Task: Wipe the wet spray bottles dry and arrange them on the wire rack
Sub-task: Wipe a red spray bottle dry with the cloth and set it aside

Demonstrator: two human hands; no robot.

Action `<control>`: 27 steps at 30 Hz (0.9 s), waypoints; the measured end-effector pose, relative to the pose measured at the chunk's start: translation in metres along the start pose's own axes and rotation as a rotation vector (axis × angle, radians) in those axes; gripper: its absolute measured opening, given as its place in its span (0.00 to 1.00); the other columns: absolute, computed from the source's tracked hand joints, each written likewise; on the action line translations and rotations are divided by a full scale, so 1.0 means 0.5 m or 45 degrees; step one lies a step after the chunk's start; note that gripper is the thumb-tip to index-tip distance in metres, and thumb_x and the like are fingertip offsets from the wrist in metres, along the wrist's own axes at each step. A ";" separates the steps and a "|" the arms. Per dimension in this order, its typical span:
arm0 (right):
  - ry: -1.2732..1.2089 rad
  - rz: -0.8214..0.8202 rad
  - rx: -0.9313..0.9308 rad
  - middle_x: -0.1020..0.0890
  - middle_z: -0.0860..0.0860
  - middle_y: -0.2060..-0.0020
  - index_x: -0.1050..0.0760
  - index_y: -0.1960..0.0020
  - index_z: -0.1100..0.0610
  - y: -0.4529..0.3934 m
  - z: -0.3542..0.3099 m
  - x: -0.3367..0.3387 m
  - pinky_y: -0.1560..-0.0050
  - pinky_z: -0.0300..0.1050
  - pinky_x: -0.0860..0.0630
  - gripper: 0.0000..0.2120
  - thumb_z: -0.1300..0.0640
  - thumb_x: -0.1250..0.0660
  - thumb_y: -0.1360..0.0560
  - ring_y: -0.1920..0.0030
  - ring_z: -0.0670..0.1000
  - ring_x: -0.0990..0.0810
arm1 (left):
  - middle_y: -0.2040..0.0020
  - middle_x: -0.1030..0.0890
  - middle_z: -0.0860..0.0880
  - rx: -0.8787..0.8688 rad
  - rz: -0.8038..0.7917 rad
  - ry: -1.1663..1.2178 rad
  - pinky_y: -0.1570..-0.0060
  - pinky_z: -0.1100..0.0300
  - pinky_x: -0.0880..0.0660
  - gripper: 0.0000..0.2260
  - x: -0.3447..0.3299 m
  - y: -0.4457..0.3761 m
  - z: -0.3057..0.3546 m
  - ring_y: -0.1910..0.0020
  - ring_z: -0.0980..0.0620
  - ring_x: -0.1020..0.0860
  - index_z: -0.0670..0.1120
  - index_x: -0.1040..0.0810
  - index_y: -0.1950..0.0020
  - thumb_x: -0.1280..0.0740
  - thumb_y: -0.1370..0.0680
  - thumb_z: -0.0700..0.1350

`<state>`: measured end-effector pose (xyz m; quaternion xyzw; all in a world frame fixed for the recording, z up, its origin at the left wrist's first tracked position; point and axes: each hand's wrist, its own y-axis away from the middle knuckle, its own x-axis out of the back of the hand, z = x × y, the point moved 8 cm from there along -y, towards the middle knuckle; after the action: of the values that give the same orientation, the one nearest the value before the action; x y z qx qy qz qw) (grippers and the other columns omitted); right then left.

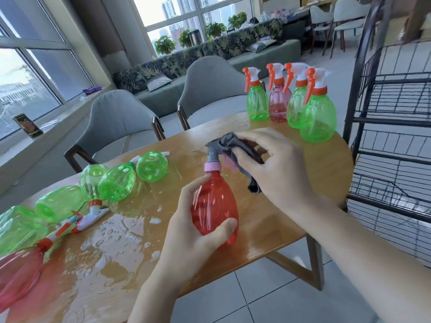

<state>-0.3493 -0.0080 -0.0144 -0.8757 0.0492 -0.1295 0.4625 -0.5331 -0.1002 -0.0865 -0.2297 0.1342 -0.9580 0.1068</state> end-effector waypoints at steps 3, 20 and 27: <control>0.075 0.052 0.007 0.16 0.51 0.52 0.16 0.44 0.60 0.004 0.015 0.000 0.48 0.31 0.26 0.10 0.65 0.25 0.25 0.52 0.46 0.19 | 0.34 0.20 0.64 -0.067 -0.013 -0.094 0.41 0.62 0.20 0.35 -0.010 0.004 0.012 0.36 0.57 0.18 0.70 0.29 0.28 0.19 0.30 0.51; 0.227 -0.009 -0.136 0.21 0.52 0.50 0.21 0.43 0.60 0.002 0.069 0.007 0.50 0.36 0.28 0.08 0.62 0.29 0.22 0.53 0.48 0.24 | 0.32 0.20 0.56 -0.079 -0.050 -0.045 0.40 0.43 0.17 0.35 -0.028 -0.001 0.006 0.34 0.46 0.18 0.67 0.27 0.27 0.19 0.28 0.47; 0.215 -0.046 -0.039 0.20 0.54 0.51 0.21 0.45 0.62 0.042 0.044 -0.020 0.52 0.38 0.28 0.08 0.64 0.28 0.24 0.54 0.49 0.23 | 0.33 0.20 0.61 -0.081 -0.017 0.013 0.39 0.54 0.18 0.34 -0.023 0.000 0.009 0.34 0.52 0.18 0.67 0.27 0.27 0.19 0.29 0.46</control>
<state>-0.3522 -0.0002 -0.0452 -0.8694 0.0743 -0.2105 0.4409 -0.5208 -0.0982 -0.0874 -0.2290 0.1636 -0.9551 0.0925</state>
